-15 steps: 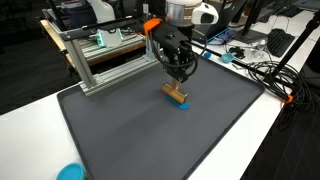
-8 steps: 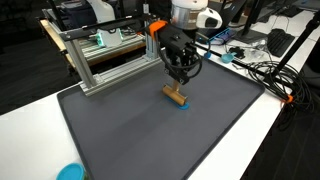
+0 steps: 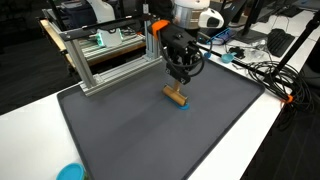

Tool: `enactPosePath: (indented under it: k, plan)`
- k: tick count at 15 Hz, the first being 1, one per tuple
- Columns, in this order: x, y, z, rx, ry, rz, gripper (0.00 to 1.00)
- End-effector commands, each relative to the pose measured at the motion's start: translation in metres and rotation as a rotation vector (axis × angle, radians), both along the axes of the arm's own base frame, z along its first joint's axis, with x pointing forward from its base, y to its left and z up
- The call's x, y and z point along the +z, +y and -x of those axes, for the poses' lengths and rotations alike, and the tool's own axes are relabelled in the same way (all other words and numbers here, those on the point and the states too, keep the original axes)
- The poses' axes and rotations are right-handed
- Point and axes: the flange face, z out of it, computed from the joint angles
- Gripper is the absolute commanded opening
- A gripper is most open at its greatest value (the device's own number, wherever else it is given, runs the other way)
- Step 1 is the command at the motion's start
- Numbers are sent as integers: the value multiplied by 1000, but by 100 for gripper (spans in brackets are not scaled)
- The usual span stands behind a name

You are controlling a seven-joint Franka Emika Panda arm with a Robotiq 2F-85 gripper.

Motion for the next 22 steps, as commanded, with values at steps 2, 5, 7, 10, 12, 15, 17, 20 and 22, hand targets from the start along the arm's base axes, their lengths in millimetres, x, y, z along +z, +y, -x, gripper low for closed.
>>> enactPosePath:
  k: [2, 5, 7, 10, 12, 15, 17, 20, 22]
  plan:
    - [-30, 6, 7, 14, 18, -29, 22]
    - [-35, 7, 9, 19, 42, -44, 22]
    - [-37, 7, 8, 27, 47, -62, 22]
    - [-43, 6, 9, 46, 60, -111, 22]
    - [-45, 3, 9, 52, 61, -131, 22]
    - [-47, -1, 10, 56, 55, -141, 22]
    - [-50, -3, 10, 48, 55, -131, 22]
    - [0, -14, 1, 36, -2, -80, 47]
    - [-1, -14, 2, 35, -2, -80, 47]
